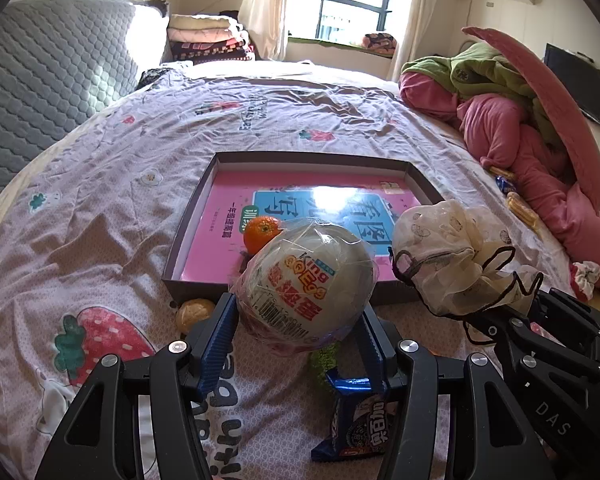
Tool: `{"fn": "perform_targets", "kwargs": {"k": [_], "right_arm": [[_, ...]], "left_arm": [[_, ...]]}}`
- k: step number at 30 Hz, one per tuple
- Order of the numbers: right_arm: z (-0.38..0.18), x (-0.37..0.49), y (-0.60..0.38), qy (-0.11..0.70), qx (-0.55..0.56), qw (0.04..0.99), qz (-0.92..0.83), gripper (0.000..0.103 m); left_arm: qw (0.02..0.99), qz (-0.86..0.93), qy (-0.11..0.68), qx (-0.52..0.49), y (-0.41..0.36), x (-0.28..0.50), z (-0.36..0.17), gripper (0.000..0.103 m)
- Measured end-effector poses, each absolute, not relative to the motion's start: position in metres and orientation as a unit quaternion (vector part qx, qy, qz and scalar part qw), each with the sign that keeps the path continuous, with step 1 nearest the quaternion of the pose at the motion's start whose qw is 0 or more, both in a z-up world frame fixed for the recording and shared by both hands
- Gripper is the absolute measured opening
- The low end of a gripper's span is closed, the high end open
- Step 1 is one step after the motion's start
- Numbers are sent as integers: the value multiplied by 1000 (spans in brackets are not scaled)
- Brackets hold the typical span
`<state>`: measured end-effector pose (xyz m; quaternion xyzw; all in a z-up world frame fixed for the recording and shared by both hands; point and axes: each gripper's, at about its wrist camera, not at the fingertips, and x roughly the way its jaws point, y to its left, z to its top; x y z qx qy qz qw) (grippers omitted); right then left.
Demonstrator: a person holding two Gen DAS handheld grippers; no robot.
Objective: Organize objects
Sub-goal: 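Carry the snack bag with the left tool while the right tool carries the pouch over the tray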
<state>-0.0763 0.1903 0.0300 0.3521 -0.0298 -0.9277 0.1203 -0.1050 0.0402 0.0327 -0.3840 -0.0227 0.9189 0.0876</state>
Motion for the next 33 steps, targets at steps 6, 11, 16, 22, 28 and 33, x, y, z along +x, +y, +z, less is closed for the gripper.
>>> {"fn": "perform_targets", "kwargs": {"k": [6, 11, 16, 22, 28, 33], "right_arm": [[36, -77, 192, -30, 341, 116, -932, 28], [38, -79, 192, -30, 336, 115, -934, 28], [42, -81, 192, -33, 330, 115, -936, 28], [44, -85, 191, -35, 325, 110, -939, 28], [49, -89, 192, -38, 313, 100, -944, 28], [51, -95, 194, -43, 312, 97, -944, 28]], "left_arm": [[86, 921, -25, -379, 42, -109, 36, 59], [80, 925, -24, -372, 41, -111, 39, 59], [77, 927, -24, -367, 40, -114, 42, 59], [77, 929, -30, -362, 39, -117, 46, 59], [79, 927, -36, -365, 41, -123, 45, 59], [82, 928, -36, -363, 45, -127, 47, 59]]}}
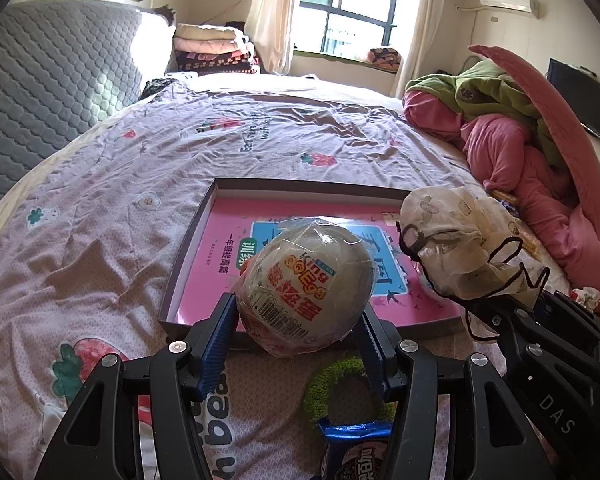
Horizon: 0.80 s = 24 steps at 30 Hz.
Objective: Organize objects
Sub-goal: 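Carry the snack bag with the left tool while the right tool carries the pouch over the tray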
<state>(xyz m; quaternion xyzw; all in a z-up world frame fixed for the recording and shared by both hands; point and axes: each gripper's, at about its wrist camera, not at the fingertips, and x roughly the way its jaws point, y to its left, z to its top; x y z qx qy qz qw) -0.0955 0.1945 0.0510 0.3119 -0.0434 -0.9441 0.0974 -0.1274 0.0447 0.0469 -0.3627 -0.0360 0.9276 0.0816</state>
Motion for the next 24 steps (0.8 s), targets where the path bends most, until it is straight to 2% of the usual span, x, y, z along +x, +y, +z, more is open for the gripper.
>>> {"fn": "perform_targets", "kwargs": {"k": [24], "right_arm": [[55, -117, 195, -38, 302, 81, -949, 28]], "left_arm": [[71, 924, -42, -373, 47, -158, 39, 59]]}}
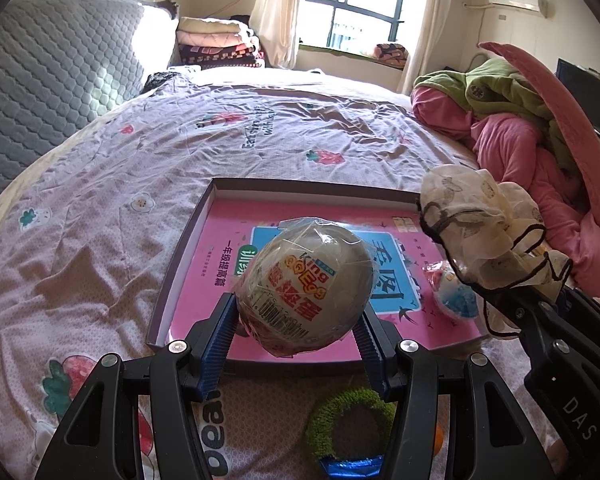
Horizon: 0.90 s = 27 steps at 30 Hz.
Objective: Organize objects
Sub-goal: 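Carry the snack bag with the left tool while the right tool carries the pouch over the tray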
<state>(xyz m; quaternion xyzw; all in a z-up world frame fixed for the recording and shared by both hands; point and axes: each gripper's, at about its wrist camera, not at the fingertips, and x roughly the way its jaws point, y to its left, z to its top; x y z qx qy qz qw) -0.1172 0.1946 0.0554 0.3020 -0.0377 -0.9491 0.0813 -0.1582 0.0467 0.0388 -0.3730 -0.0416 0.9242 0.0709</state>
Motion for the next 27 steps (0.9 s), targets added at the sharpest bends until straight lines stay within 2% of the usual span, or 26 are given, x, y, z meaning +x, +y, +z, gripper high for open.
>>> {"fn": "perform_targets", "kwargs": {"k": [13, 27], "right_arm": [[57, -139, 199, -41, 303, 77, -949, 28], [35, -173, 197, -25, 330, 70, -941, 28]], "left_arm": [[49, 928, -79, -361, 10, -191, 46, 59], [17, 924, -32, -381, 3, -204, 23, 59]]}}
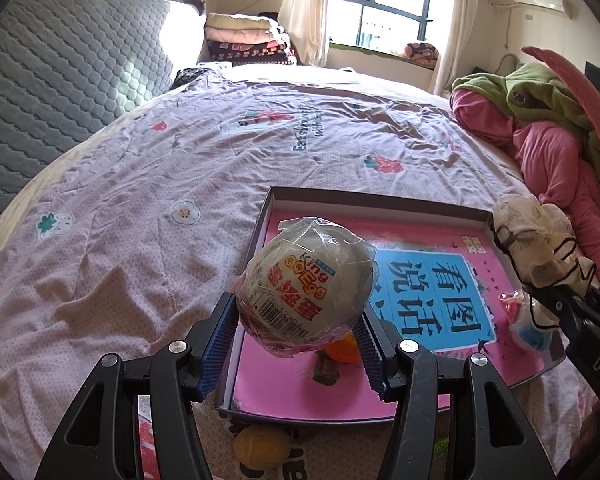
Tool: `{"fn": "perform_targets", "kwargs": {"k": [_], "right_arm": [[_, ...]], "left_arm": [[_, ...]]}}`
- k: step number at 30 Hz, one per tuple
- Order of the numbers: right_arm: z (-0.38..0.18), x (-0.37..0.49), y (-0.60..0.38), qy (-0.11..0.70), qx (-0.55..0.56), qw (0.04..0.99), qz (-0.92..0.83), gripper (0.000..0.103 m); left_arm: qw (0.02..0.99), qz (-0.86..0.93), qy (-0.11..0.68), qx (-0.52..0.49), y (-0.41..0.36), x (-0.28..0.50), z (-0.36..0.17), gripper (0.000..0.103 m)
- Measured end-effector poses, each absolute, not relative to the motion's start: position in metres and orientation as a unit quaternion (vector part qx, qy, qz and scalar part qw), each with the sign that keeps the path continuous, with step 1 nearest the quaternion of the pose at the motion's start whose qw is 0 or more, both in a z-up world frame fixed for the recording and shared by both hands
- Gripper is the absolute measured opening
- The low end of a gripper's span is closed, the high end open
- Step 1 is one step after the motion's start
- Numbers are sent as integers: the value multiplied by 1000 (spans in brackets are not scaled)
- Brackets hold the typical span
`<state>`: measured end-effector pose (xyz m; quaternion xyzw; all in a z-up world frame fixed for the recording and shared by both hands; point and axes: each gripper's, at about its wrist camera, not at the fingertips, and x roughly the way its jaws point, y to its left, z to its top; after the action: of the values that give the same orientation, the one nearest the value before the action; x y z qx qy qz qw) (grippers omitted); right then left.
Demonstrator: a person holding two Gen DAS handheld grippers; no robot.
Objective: Organize objects
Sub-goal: 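Carry the snack bag with the left tool while the right tool carries the pouch over the tray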
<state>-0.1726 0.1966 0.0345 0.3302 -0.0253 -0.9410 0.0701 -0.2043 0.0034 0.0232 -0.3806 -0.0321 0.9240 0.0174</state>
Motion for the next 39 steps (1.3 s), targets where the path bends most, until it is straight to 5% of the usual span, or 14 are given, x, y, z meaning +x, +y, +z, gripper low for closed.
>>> {"fn": "perform_targets", "kwargs": {"k": [39], "right_arm": [[-12, -183, 172, 17, 386, 73, -919, 28]], "left_arm": [[26, 916, -4, -400, 19, -203, 1, 59]]}}
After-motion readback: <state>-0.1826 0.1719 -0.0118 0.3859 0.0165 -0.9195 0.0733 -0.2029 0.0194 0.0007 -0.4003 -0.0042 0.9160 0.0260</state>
